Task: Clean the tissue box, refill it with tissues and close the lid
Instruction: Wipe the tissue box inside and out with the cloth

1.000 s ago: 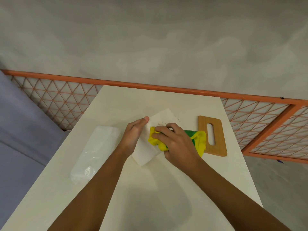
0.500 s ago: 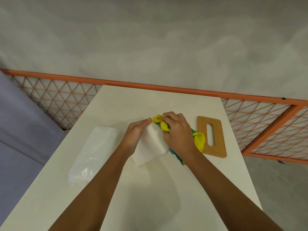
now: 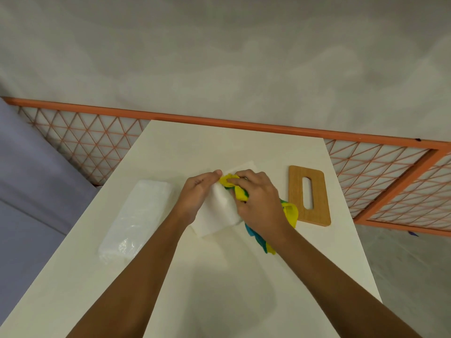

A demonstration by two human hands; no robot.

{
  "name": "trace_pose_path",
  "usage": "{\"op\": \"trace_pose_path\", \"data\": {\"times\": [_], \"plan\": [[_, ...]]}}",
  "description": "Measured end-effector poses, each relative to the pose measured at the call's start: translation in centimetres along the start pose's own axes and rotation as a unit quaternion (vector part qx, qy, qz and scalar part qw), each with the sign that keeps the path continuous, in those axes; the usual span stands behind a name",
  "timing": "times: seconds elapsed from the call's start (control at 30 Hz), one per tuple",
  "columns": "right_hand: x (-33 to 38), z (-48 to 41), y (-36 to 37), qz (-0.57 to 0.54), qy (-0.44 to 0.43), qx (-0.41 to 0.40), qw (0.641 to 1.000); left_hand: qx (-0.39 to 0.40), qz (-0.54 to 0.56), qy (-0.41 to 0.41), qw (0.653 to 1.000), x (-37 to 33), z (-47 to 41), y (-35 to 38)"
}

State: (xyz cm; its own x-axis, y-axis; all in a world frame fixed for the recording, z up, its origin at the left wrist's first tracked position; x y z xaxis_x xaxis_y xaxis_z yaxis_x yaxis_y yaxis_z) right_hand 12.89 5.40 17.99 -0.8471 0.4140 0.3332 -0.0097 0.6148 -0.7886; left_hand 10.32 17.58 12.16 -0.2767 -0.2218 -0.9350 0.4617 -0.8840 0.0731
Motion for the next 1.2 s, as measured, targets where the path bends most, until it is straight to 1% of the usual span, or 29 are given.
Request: {"op": "trace_pose_path", "data": {"times": [0.03,0.13,0.17,0.23,0.3,0.37,0.43,0.5,0.6,0.63,0.73,0.8,0.9,1.0,1.1,1.2], "plan": [[-0.5,0.2,0.0,-0.006,0.003,0.004,1.000,0.000,-0.002,-0.004,1.000,0.1,0.0,-0.1],[-3.2,0.7,-0.6,0.006,0.071,-0.008,0.997,-0.011,-0.016,-0.018,1.000,0.4,0.1,-0.7],[-3.5,0.9,-0.7,0.013,0.080,-0.014,0.997,-0.016,-0.022,-0.021,0.999,0.5,0.2,-0.8],[-2.7,1.5,-0.7,0.031,0.069,-0.030,0.997,-0.022,-0.033,-0.015,0.999,0.6,0.4,-1.0],[-0.6,2.2,-0.5,0.036,0.031,-0.044,0.998,-0.024,-0.030,-0.004,0.999,0.8,0.6,-1.1],[1.5,2.7,0.0,0.024,-0.010,-0.038,0.999,-0.020,-0.029,0.004,0.999,0.8,0.9,-0.9],[1.7,2.7,0.2,0.015,-0.014,-0.029,0.999,-0.006,-0.033,-0.002,0.999,1.1,1.0,-0.7],[0.3,2.3,-0.1,0.018,0.012,-0.036,0.999,0.000,-0.039,-0.013,0.999,1.4,1.0,-0.5],[-2.6,1.8,-0.9,0.022,0.095,-0.062,0.993,0.000,-0.043,-0.029,0.999,1.8,1.0,0.0],[-2.9,1.6,-0.8,0.021,0.107,-0.061,0.992,0.001,-0.042,-0.029,0.999,1.8,1.0,0.1],[-2.6,0.1,-0.8,0.028,0.107,-0.057,0.992,0.000,-0.054,-0.033,0.998,1.9,1.2,0.4],[-3.1,-0.9,-0.7,0.029,0.124,-0.045,0.991,-0.008,-0.063,-0.037,0.997,2.1,1.2,0.3],[-4.1,-1.0,-0.8,0.025,0.147,-0.034,0.988,-0.015,-0.046,-0.034,0.998,2.2,1.2,0.1],[-5.4,1.0,-1.0,0.000,0.170,-0.029,0.985,-0.024,-0.022,-0.027,0.999,2.1,1.0,-0.4],[-6.4,3.0,-1.0,-0.039,0.200,-0.010,0.979,-0.020,-0.028,-0.027,0.999,2.2,1.0,-0.5],[-6.8,2.1,-0.9,-0.062,0.219,0.004,0.974,-0.005,-0.036,-0.024,0.999,2.4,1.1,-0.2]]}}
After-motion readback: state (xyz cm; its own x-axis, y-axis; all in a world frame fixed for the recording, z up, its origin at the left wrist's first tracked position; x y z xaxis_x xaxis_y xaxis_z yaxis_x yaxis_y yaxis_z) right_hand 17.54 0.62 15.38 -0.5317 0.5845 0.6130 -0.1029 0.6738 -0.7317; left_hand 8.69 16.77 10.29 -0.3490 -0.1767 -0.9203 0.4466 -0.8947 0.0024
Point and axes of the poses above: each hand's wrist, its own z-axis away from the middle knuckle, its own y-axis out of the palm, x = y × z, the point moved 8 cm from there along -z, towards the middle knuckle, and after that the axes turned 10 degrees about -y, right-handed, at the moved point
